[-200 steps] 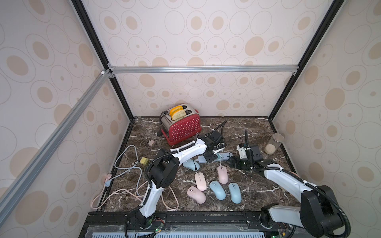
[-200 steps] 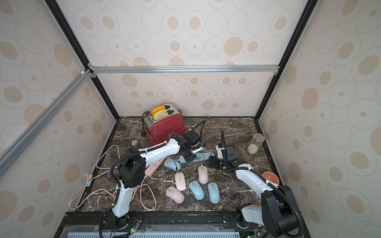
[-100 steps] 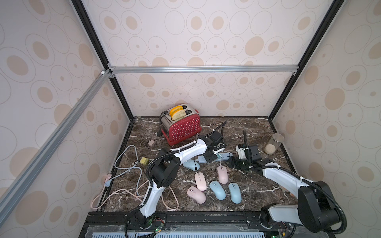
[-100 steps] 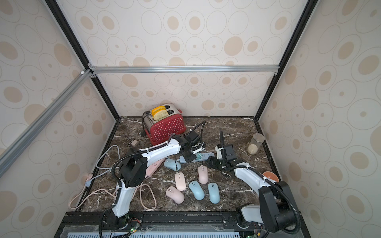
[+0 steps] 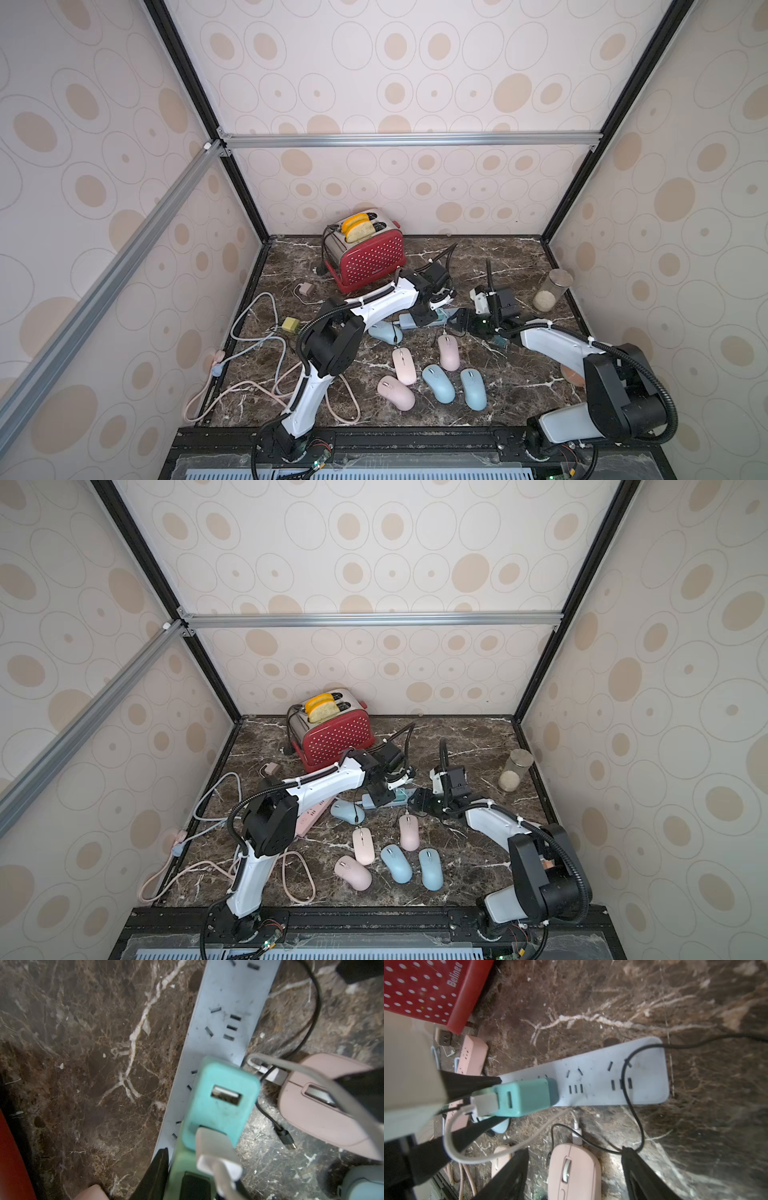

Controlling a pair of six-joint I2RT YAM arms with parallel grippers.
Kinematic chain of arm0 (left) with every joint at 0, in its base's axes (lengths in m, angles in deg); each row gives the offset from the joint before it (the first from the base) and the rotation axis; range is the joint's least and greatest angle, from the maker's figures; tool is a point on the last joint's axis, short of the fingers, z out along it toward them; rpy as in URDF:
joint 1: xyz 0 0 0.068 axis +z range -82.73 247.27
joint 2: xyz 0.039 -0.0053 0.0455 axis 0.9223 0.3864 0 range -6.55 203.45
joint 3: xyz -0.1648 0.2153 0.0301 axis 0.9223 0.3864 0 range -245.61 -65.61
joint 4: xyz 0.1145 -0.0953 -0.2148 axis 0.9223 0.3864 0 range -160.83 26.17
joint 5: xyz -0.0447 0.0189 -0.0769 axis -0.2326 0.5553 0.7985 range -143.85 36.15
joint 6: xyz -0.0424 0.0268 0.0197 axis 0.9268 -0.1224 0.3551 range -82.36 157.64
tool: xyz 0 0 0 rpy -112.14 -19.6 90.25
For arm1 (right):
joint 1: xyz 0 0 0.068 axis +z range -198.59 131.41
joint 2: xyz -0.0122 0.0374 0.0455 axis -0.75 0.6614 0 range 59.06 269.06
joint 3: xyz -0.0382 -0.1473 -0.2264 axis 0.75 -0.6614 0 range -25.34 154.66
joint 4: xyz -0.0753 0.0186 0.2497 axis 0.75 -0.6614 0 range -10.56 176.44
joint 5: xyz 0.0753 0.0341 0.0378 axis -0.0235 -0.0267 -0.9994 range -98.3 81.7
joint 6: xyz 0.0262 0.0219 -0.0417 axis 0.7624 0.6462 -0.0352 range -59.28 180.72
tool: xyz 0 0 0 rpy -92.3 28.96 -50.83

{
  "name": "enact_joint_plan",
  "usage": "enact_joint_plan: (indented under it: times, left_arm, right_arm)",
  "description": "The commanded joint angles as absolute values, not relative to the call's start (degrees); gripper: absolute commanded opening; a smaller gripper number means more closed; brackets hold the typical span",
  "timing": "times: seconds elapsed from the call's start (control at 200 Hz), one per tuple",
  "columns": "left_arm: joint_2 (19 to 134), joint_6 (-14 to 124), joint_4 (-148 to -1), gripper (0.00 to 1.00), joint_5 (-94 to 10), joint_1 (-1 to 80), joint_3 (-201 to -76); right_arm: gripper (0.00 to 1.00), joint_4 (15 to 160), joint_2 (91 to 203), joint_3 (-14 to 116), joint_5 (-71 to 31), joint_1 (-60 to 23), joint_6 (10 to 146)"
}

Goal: Unplug the wireless mouse
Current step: Remove the plug from the socket.

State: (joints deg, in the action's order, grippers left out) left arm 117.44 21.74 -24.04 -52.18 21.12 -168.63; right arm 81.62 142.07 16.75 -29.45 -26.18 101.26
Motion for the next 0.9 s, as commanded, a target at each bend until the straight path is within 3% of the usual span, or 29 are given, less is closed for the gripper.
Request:
enact_joint_plan:
  times: [0.0,0.671,0.896]
  left_arm:
    - [118.69,20.86,-25.15,0.00,-49.86,21.30,-169.82]
    - [118.27,20.94,-26.96,0.00,-47.45,21.59,-169.45]
    - [118.27,21.71,-26.50,0.00,-41.70,22.68,-171.04]
  right_arm:
    - [0.74,84.57,144.27,18.93,-30.82,-26.25,103.27]
    - [0.71,89.66,151.53,19.50,-30.10,-24.94,107.09]
    - [0.68,89.11,152.48,15.00,-27.96,-24.35,107.79]
